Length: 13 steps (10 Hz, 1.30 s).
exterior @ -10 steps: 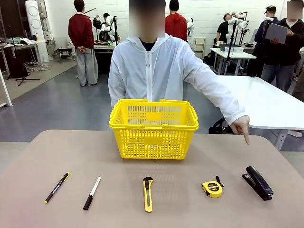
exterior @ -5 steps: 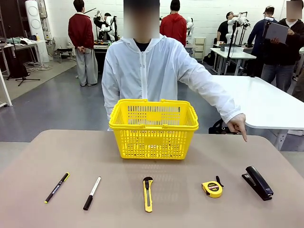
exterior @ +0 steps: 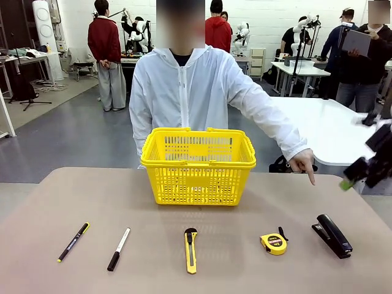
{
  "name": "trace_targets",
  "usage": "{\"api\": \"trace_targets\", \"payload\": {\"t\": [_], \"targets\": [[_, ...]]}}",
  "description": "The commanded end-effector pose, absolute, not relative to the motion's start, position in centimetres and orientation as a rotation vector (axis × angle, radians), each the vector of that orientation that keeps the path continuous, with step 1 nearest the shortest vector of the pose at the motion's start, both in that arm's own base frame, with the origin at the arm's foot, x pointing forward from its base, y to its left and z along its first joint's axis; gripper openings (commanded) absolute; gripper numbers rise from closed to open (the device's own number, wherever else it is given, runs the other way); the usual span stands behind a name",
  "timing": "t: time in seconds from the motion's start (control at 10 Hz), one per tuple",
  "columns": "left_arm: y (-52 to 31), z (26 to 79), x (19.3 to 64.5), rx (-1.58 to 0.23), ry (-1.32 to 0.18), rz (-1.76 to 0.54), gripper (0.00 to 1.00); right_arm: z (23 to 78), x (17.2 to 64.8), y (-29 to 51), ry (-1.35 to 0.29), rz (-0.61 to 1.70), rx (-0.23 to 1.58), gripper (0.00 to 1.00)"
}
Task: Place the items the person wants into the basket.
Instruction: Pick up the item the person points to and place it in the Market Basket.
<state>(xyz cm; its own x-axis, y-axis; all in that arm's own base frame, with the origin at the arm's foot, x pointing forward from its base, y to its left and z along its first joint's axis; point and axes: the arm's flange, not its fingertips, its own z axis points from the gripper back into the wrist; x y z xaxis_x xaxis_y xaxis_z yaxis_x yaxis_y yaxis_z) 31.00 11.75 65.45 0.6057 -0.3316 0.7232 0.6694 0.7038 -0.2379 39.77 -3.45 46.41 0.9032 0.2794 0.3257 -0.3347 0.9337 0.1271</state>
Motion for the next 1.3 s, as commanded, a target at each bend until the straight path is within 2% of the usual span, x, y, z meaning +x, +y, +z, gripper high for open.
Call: {"api": "trace_targets", "payload": {"t": [0.0, 0.5, 1.2], "targets": [[11.9, 65.6, 31.0, -0.538, -0.705, -0.623, 1.00, 42.0, 40.9, -3.7, -0.248, 0.349, 0.195, 1.00], [11.9, 65.6, 31.0, -0.538, -0.705, -0.623, 1.00, 36.4, 43.2, -2.1, -0.161, 0.423, 0.187, 1.00], [11.9, 65.6, 31.0, -0.538, -0.705, -0.623, 1.00, 33.8, 45.8, -0.5, -0.103, 0.470, 0.106, 1.00]]}}
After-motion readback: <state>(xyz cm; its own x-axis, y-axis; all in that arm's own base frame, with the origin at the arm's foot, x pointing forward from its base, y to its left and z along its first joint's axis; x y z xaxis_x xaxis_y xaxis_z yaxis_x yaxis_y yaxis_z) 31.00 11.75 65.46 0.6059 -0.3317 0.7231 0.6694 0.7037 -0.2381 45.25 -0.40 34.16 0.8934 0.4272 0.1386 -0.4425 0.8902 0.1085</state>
